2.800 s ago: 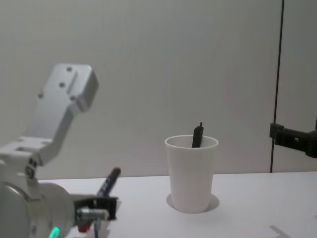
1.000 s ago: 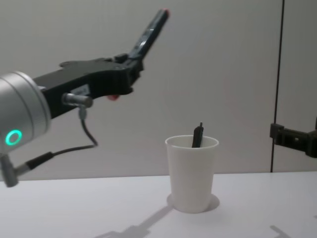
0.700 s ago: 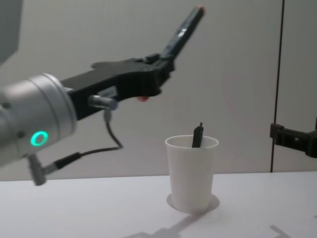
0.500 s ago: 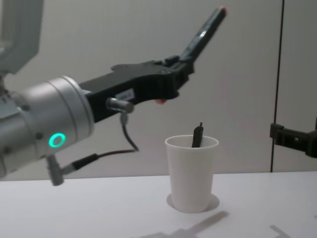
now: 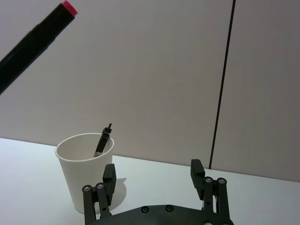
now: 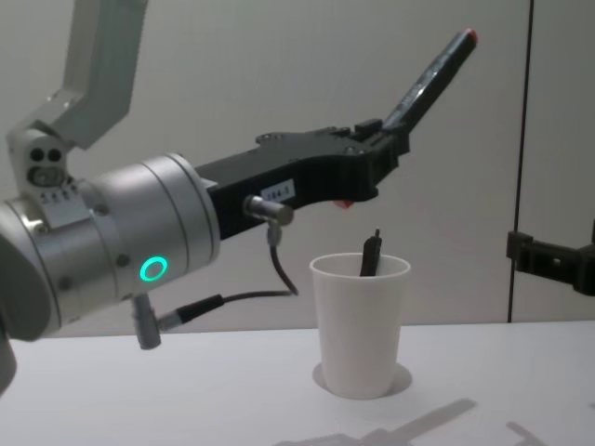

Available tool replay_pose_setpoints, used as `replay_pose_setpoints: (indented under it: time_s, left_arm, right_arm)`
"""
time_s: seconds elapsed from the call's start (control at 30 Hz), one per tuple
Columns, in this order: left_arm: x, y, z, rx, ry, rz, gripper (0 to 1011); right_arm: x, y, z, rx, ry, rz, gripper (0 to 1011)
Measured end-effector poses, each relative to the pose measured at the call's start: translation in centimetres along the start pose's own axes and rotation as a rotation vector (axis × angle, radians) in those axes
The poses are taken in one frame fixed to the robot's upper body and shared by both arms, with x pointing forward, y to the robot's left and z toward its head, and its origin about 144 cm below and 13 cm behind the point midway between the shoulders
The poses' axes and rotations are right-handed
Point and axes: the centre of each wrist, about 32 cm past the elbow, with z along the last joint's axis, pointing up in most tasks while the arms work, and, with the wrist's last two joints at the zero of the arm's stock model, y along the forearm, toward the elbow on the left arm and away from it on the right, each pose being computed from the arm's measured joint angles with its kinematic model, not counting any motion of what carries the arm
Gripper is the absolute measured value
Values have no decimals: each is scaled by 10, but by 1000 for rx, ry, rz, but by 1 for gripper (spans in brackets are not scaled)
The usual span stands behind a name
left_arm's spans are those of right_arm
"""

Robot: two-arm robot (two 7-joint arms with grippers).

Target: Place the pen into the pen holder.

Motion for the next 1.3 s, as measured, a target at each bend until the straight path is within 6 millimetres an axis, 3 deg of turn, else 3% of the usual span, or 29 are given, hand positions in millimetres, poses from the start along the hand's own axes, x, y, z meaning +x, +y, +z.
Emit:
replay_pose_setpoints:
  time_s: [0.9, 1.3]
  left_arm:
    - [0, -11, -1, 24, -8, -26, 176]
    - [0, -12, -1, 25, -9, -28, 177]
  right_arm:
    - [1, -1, 1, 2, 13, 8, 1001]
    - [7, -10, 13, 17, 116, 57, 1001]
